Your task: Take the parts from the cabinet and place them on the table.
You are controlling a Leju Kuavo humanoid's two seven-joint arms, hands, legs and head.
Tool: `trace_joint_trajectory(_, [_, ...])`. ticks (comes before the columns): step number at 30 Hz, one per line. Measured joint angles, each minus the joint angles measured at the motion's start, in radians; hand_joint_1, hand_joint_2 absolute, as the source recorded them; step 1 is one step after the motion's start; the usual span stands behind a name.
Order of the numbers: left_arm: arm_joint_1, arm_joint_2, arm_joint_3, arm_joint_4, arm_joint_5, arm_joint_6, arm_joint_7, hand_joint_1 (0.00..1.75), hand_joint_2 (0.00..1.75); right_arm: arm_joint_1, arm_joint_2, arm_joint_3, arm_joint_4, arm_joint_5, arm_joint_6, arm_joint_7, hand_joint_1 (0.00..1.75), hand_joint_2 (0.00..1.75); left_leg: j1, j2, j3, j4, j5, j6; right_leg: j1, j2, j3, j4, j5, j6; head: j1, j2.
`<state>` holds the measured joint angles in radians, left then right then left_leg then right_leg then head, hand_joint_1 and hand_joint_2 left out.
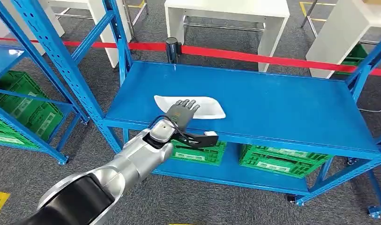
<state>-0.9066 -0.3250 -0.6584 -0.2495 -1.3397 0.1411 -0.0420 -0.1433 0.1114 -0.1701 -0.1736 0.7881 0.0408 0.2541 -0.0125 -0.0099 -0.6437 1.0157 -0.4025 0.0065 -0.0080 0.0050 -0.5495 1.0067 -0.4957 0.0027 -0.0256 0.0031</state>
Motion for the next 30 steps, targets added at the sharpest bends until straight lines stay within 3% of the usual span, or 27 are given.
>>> trace_joint_trajectory(16, [0.0,0.0,-0.017,0.0,-0.008,0.003,-0.002,0.0,1.75,0.0,0.001,-0.006,0.0,0.005,0.001,-0.002,0.0,0.0,-0.004,0.0,0.0,0.001,-0.003,0.003,-0.004,0.0,0.001,0.0,-0.001,0.004,0.0,0.0])
trace_joint_trajectory(23, [0.0,0.0,-0.023,0.0,-0.011,0.01,-0.002,0.0,1.75,0.0,0.005,-0.007,0.0,0.005,0.001,-0.002,0.0,0.0,-0.013,0.0,0.0,0.004,-0.014,0.02,-0.013,-0.001,0.006,-0.007,-0.007,0.02,0.0,0.0])
trace_joint_trajectory(24, [0.0,-0.001,-0.024,-0.002,-0.011,0.01,-0.002,0.0,1.75,-0.002,0.005,-0.007,0.0,0.005,0.001,-0.002,0.0,0.0,-0.007,0.0,0.009,-0.006,-0.011,0.025,-0.011,-0.001,0.011,-0.008,-0.012,0.027,0.0,0.0])
trace_joint_trajectory(25, [0.0,-0.002,-0.024,-0.003,-0.011,0.011,-0.002,0.0,1.75,-0.001,0.005,-0.007,-0.001,0.005,0.001,-0.002,0.0,0.0,-0.002,0.0,0.018,-0.013,-0.01,0.029,-0.013,-0.002,0.009,0.012,-0.017,0.027,0.0,0.0])
trace_joint_trajectory(27, [-0.002,-0.003,-0.025,-0.003,-0.012,0.011,-0.002,0.0,1.75,-0.002,0.005,-0.007,-0.001,0.005,0.001,-0.003,0.0,0.0,0.0,0.003,0.024,-0.014,-0.014,0.037,-0.011,-0.001,-0.057,0.134,-0.078,0.028,0.005,0.0])
trace_joint_trajectory(28, [0.0,-0.004,-0.026,-0.002,-0.014,0.011,-0.003,0.0,1.75,-0.001,0.005,-0.007,-0.001,0.005,0.001,-0.003,0.0,0.0,-0.001,0.003,0.025,-0.014,-0.018,0.038,-0.011,-0.001,-0.108,0.222,-0.114,0.029,0.005,0.0])
trace_joint_trajectory(29, [0.004,-0.004,-0.026,-0.002,-0.015,0.011,-0.003,0.0,1.75,0.002,0.005,-0.008,0.0,0.005,0.001,-0.002,0.0,0.0,-0.002,0.003,0.026,-0.011,-0.021,0.037,-0.011,-0.001,-0.16,0.304,-0.136,0.029,0.005,0.0])
trace_joint_trajectory(30, [0.006,-0.004,-0.026,-0.002,-0.015,0.011,-0.003,0.0,1.75,0.004,0.005,-0.008,-0.001,0.005,0.001,-0.001,0.0,0.0,-0.002,0.002,0.026,-0.008,-0.025,0.036,-0.011,-0.001,-0.182,0.324,-0.127,0.029,0.005,0.0])
